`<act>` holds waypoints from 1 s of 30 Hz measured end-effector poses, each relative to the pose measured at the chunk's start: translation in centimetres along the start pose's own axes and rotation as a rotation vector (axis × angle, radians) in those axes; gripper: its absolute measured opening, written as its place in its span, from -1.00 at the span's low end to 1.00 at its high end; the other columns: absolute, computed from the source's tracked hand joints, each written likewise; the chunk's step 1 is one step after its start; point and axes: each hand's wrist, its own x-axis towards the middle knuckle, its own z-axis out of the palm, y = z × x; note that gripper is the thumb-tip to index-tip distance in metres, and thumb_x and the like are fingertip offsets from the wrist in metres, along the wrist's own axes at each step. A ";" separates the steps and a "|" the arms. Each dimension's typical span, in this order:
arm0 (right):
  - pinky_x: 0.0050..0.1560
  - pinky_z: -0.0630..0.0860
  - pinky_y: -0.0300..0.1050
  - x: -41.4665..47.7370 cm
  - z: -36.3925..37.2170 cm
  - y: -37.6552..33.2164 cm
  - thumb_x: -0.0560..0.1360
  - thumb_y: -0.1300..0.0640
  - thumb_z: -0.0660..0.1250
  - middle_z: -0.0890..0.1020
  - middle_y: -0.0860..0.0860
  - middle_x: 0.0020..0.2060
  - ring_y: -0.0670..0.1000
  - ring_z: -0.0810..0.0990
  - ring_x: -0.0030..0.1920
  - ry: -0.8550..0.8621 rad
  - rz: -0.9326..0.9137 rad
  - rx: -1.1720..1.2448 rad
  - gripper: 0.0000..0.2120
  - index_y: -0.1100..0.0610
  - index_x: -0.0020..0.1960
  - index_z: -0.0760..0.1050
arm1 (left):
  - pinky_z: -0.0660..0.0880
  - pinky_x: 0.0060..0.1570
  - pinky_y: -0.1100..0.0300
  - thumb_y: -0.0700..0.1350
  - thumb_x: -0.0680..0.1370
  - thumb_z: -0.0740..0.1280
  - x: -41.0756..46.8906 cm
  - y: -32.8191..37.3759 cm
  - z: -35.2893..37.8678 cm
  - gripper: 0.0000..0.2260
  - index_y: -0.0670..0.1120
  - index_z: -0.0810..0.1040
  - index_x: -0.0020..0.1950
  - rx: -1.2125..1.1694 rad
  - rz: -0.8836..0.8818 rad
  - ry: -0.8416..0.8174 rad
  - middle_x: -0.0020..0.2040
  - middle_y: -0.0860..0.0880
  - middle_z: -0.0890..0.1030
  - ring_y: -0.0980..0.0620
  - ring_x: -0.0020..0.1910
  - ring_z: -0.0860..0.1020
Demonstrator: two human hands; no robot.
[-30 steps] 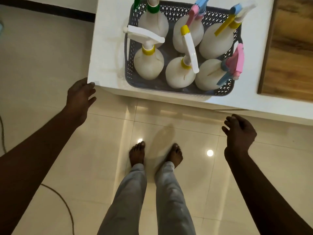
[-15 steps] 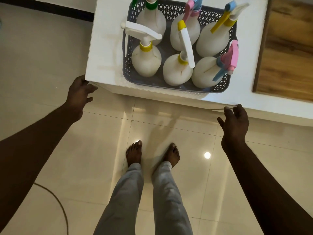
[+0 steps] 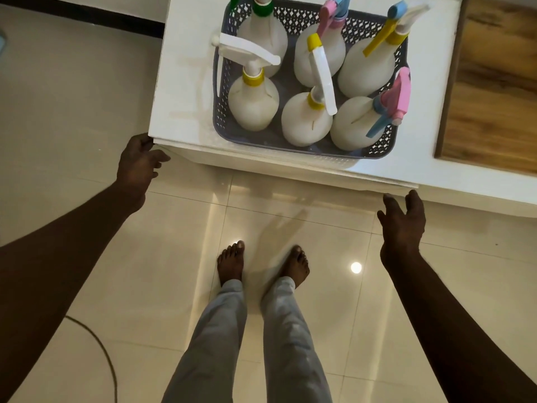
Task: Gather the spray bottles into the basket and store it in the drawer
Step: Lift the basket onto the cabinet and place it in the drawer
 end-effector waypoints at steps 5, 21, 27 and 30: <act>0.52 0.47 0.09 0.4 -0.4 0.4 0.65 0.08 0.42 0.34 0.01 0.63 0.06 0.46 0.51 0.094 0.002 -0.032 -0.35 0.06 0.67 0.25 | 0.47 -0.11 0.17 -0.03 0.50 0.40 -1.0 -2.0 -0.6 -0.79 0.14 0.62 0.13 0.011 0.054 0.123 -0.03 0.08 0.65 0.07 -0.16 0.54; 0.23 0.41 -0.17 -4.2 -7.6 8.3 0.56 0.06 0.50 0.70 0.06 0.30 -0.01 0.66 0.20 0.299 0.040 -0.353 -0.55 0.12 0.42 0.60 | 0.52 0.14 -0.04 -0.27 0.56 0.47 -9.0 -10.8 -4.7 -0.76 -0.31 0.65 0.21 0.008 0.006 0.197 0.14 -0.26 0.68 -0.09 0.07 0.60; 0.26 0.43 -0.12 -6.6 -9.6 10.9 0.57 0.06 0.49 0.70 0.08 0.30 0.07 0.67 0.26 0.296 0.083 -0.371 -0.56 0.12 0.43 0.60 | 0.51 0.26 -0.14 -0.30 0.57 0.45 -12.0 -12.9 -6.2 -0.76 -0.27 0.66 0.23 0.046 -0.079 0.185 0.15 -0.26 0.68 -0.13 0.09 0.59; 0.22 0.42 -0.12 -7.4 -10.4 11.5 0.58 0.06 0.49 0.71 0.08 0.27 -0.04 0.63 0.14 0.296 0.106 -0.396 -0.58 0.11 0.41 0.60 | 0.53 0.27 -0.16 -0.22 0.55 0.50 -12.8 -13.7 -6.7 -0.76 -0.19 0.70 0.21 0.063 -0.120 0.190 0.09 -0.21 0.71 -0.10 0.04 0.60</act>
